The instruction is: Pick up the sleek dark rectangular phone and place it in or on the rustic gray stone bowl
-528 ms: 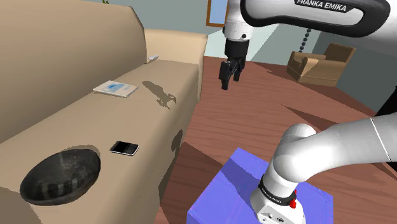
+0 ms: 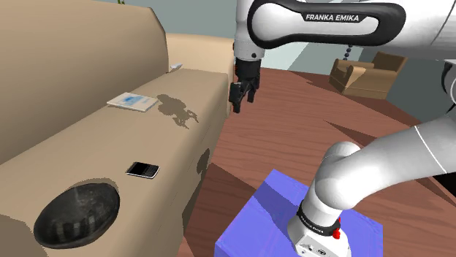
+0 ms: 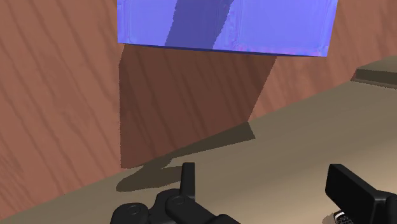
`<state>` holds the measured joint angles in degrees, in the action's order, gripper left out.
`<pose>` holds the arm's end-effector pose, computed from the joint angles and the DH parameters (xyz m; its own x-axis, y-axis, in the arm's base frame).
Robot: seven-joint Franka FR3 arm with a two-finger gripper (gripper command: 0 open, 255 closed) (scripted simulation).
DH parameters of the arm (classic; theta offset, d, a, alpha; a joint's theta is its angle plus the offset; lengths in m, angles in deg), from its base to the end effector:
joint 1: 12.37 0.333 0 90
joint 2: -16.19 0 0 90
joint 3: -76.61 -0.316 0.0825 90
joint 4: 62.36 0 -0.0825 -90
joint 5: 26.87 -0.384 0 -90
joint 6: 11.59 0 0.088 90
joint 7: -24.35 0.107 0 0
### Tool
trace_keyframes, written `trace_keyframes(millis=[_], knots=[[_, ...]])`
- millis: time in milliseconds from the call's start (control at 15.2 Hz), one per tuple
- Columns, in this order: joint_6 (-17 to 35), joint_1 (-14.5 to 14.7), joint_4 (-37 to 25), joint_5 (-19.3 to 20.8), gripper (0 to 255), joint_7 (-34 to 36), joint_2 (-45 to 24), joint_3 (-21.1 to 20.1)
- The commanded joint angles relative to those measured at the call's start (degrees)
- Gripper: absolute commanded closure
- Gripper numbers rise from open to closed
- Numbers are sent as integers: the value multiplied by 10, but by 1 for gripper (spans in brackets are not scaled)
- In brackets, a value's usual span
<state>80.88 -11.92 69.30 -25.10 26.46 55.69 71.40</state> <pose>0.3367 0.0381 0.5899 0.9991 0.0429 0.0065 0.0422 -0.9952 0.0884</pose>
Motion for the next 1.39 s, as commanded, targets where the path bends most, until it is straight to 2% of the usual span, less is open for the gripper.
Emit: trace_keyframes(millis=[0, 660, 1320], knots=[[34, 6, 3, -8, 0, 9, -29, -11], [167, 29, -37, -23, 0, 47, -200, -66], [256, 51, -144, 8, 0, 96, -396, -112]])
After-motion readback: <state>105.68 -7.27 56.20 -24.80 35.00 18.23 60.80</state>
